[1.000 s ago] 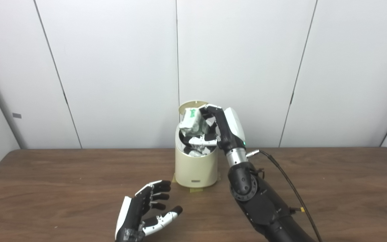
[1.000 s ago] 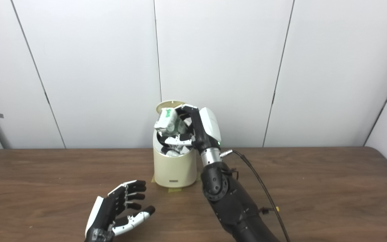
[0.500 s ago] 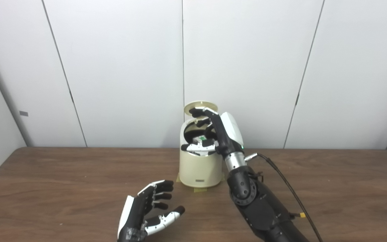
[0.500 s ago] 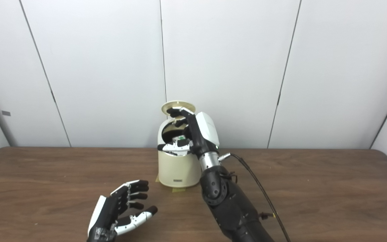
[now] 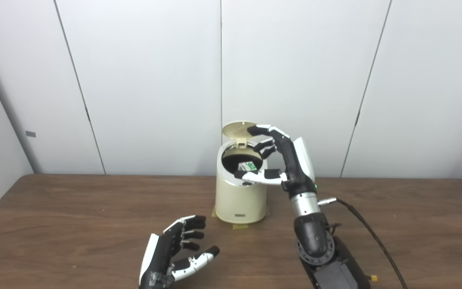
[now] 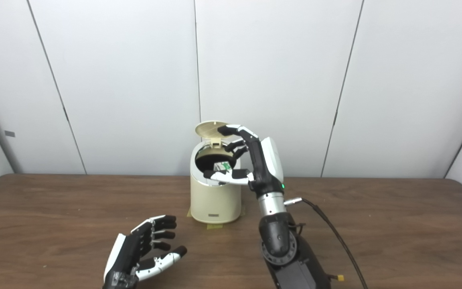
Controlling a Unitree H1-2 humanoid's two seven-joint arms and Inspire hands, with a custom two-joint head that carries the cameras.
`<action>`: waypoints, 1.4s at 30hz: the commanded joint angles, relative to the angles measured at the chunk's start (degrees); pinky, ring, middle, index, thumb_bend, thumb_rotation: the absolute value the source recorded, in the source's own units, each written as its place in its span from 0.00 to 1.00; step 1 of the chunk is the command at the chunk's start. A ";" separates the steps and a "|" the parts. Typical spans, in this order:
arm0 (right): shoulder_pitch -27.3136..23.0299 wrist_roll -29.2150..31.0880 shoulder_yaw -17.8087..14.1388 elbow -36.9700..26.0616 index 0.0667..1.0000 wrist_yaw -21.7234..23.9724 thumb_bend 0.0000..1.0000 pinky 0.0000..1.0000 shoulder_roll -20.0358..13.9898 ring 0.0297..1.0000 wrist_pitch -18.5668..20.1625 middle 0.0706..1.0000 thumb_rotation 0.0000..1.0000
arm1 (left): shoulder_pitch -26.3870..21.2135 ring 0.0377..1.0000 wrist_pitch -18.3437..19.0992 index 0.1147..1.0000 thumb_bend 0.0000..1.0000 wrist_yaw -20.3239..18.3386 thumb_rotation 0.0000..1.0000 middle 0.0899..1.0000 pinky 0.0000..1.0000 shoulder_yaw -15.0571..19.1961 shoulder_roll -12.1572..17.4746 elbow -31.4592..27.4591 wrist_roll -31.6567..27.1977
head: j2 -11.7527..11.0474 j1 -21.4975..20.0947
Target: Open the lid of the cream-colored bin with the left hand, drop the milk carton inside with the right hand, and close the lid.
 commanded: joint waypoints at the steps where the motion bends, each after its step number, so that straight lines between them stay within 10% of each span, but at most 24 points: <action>1: -0.91 1.70 -1.35 -4.70 0.63 1.64 0.79 0.32 -0.77 0.48 -1.03 0.65 0.09 | -1.97 0.68 -1.36 0.68 0.65 0.04 0.03 0.71 0.60 0.08 0.00 -0.63 -0.40 | 0.05 -0.01; 12: 9.98 10.68 -7.44 -20.30 0.59 8.86 0.77 0.27 -2.92 0.36 2.75 0.57 0.10 | -2.41 0.69 -1.78 0.68 0.65 0.31 0.04 0.70 0.61 -0.11 0.94 0.21 0.38 | -0.22 -0.30; 19: 19.69 21.85 -8.74 -29.81 0.81 20.96 0.79 0.58 -8.06 0.74 14.46 0.83 0.29 | -2.52 0.71 -2.89 0.70 0.66 0.17 0.07 0.72 0.62 0.66 1.09 0.05 -0.78 | -0.78 -0.23; 31: 27.09 27.46 -9.81 -28.60 0.89 24.80 0.86 0.68 -8.00 0.80 7.91 0.90 0.32 | -3.81 0.78 -1.22 0.82 0.74 -3.76 0.22 0.81 0.67 0.23 5.19 -4.31 -1.24 | -1.72 0.96; 42: 27.30 26.71 -9.93 -27.10 0.88 24.48 0.86 0.68 -6.68 0.79 6.17 0.88 0.29 | -21.54 0.86 3.16 0.94 0.87 -6.96 0.27 0.91 0.67 1.55 11.71 -2.83 0.65 | -2.57 1.01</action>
